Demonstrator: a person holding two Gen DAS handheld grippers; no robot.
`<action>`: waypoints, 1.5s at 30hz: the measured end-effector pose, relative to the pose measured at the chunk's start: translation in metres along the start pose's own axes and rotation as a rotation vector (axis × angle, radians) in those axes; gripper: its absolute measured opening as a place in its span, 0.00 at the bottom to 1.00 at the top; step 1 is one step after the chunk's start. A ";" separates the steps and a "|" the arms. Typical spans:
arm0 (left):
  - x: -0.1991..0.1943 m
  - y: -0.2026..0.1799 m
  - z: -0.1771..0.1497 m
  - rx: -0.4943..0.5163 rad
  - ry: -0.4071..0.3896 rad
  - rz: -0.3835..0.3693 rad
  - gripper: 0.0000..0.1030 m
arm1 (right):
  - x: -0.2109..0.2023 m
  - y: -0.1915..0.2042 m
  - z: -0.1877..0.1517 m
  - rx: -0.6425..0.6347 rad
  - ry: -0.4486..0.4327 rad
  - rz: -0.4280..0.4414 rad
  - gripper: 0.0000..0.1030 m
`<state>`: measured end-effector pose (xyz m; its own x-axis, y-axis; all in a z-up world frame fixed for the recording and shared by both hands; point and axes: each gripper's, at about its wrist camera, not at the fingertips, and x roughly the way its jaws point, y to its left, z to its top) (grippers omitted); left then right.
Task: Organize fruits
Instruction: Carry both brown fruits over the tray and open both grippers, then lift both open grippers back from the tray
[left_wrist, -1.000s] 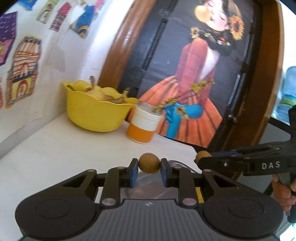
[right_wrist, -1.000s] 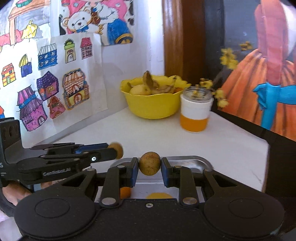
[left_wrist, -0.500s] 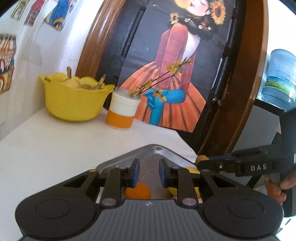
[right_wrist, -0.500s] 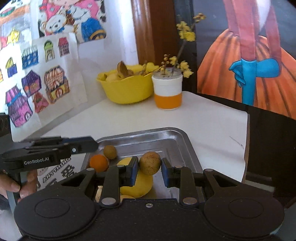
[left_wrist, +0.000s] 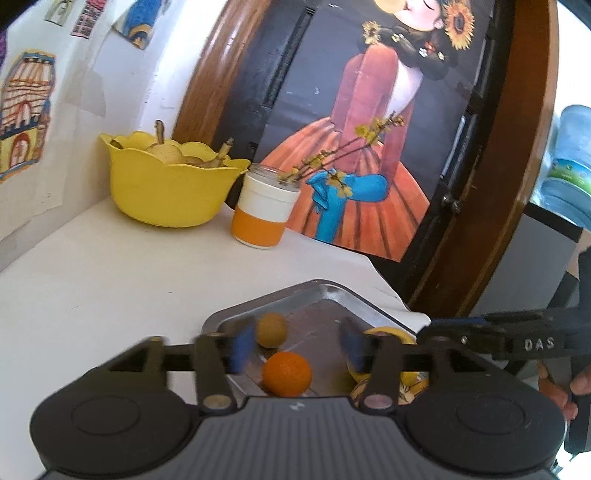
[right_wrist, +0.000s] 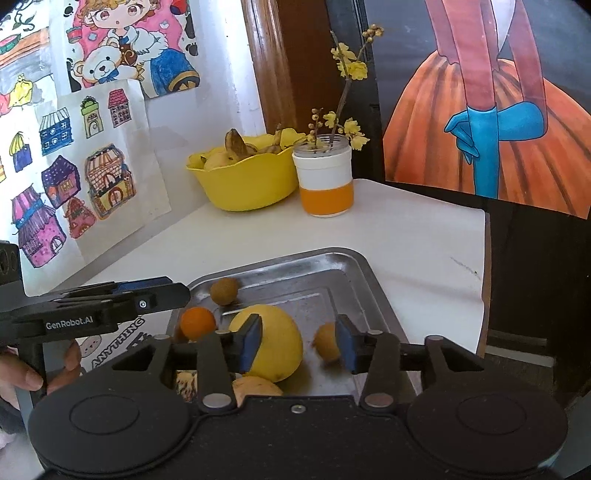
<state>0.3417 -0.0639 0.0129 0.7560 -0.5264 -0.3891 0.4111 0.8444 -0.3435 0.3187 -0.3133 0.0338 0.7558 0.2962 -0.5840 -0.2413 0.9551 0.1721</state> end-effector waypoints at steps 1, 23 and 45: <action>-0.002 -0.001 0.000 -0.004 -0.003 0.006 0.65 | -0.002 0.001 0.000 0.000 -0.004 0.001 0.47; -0.091 -0.056 0.015 0.039 -0.090 0.145 0.99 | -0.088 0.034 -0.008 -0.011 -0.188 0.078 0.91; -0.187 -0.100 -0.012 0.006 -0.153 0.219 1.00 | -0.171 0.086 -0.053 -0.123 -0.272 0.083 0.99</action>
<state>0.1528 -0.0510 0.1101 0.8956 -0.3098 -0.3193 0.2317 0.9375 -0.2597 0.1368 -0.2825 0.1064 0.8617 0.3808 -0.3353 -0.3682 0.9240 0.1031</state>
